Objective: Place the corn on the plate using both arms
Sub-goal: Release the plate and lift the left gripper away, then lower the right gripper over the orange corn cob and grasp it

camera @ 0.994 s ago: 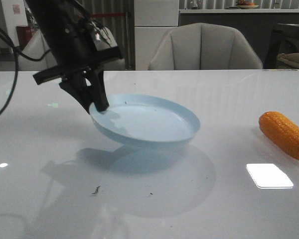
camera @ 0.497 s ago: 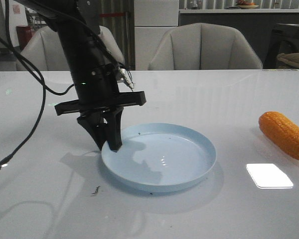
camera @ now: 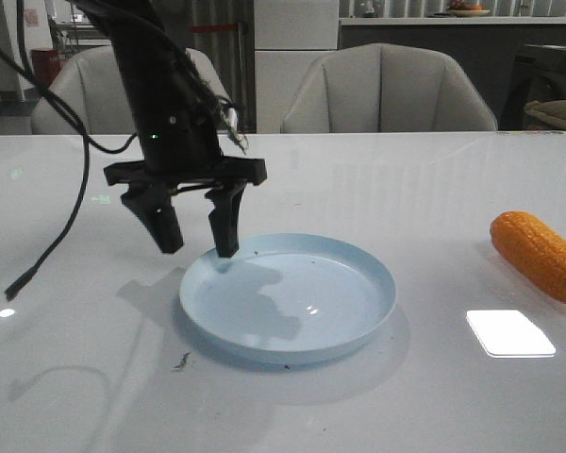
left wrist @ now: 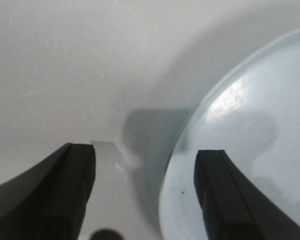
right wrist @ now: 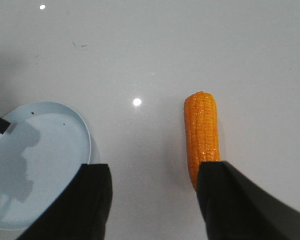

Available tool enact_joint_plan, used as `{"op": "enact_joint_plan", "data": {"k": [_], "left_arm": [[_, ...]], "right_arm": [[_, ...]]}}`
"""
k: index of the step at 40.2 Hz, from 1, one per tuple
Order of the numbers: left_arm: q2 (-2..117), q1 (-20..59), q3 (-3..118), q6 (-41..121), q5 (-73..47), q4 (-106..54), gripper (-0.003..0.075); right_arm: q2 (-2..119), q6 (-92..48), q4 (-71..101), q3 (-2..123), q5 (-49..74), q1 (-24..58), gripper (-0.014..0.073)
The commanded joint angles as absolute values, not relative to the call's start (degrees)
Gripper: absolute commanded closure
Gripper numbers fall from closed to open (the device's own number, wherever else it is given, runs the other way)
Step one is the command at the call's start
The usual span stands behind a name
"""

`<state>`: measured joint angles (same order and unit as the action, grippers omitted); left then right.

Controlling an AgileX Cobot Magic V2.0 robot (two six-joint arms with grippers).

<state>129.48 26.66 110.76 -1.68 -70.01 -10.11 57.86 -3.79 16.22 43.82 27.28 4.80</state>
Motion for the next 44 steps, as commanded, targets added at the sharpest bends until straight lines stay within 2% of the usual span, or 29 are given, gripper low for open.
{"op": "enact_joint_plan", "data": {"k": [1, 16, 21, 29, 32, 35, 44], "left_arm": [[125.3, 27.2, 118.3, -1.0, -72.5, -10.9, 0.023], [120.7, 27.2, 147.9, -0.9, -72.6, -4.5, 0.023], [114.9, 27.2, 151.6, -0.9, -72.6, -2.3, 0.023], [102.1, 27.2, 151.3, -0.9, -72.6, 6.0, 0.023], [96.9, 27.2, 149.4, -0.9, -72.6, 10.8, 0.023], [90.4, 27.2, 142.2, -0.9, -72.6, 15.0, 0.023], [73.1, 27.2, 107.1, -6.4, -71.3, 21.7, 0.023]], "right_arm": [[57.3, -4.1, 16.5, 45.5, 23.6, 4.5, 0.0105], [57.3, -4.1, 16.5, 45.5, 23.7, 4.5, 0.0105], [57.3, -4.1, 16.5, 45.5, 24.0, 4.5, 0.0105], [57.3, -4.1, 16.5, 45.5, 25.2, 4.5, 0.0105], [57.3, -4.1, 16.5, 45.5, 25.9, 4.5, 0.0105], [57.3, -4.1, 16.5, 45.5, 26.6, 4.5, 0.0105], [57.3, -4.1, 16.2, 45.5, 27.3, 4.5, 0.0104]]}}
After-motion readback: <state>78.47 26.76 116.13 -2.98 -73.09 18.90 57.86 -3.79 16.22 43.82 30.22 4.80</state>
